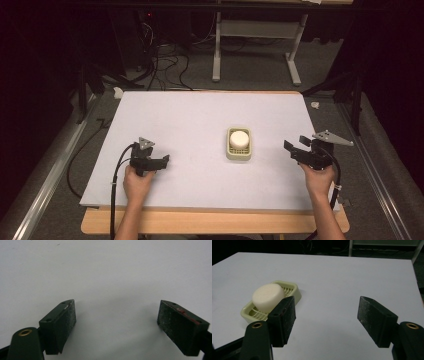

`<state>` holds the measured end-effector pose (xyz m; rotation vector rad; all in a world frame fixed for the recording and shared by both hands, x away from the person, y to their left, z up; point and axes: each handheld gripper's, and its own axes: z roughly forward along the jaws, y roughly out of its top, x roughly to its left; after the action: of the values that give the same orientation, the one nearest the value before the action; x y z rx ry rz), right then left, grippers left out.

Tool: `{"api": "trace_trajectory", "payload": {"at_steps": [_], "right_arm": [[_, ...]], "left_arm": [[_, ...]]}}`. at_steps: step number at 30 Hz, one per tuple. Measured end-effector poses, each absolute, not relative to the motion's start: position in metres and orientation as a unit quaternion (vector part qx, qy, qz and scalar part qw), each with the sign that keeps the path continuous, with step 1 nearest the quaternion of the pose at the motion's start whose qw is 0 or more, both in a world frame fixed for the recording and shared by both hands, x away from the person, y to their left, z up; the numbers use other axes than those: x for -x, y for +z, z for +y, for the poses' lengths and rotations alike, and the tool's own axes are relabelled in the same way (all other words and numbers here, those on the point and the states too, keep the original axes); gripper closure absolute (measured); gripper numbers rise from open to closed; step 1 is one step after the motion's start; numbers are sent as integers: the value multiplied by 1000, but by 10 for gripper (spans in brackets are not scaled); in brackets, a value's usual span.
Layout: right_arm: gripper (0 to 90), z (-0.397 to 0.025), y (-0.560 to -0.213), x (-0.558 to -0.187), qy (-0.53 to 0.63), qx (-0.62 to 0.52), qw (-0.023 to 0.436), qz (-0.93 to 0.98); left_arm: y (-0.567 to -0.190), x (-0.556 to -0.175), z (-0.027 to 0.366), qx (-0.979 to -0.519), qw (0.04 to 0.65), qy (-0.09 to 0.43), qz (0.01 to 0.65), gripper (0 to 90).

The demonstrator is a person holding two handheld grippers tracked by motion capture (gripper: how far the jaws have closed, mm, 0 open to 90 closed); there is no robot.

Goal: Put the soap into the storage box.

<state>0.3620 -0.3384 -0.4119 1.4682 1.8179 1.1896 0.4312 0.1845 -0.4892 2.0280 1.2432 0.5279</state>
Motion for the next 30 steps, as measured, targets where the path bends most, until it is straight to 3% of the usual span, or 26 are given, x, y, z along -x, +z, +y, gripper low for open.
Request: {"api": "trace_trajectory", "payload": {"at_steps": [30], "right_arm": [[318,-339,-442,-345,429,-553,240,673]], "left_arm": [[-489,-431,184,-781,344,204,479,158]]}}
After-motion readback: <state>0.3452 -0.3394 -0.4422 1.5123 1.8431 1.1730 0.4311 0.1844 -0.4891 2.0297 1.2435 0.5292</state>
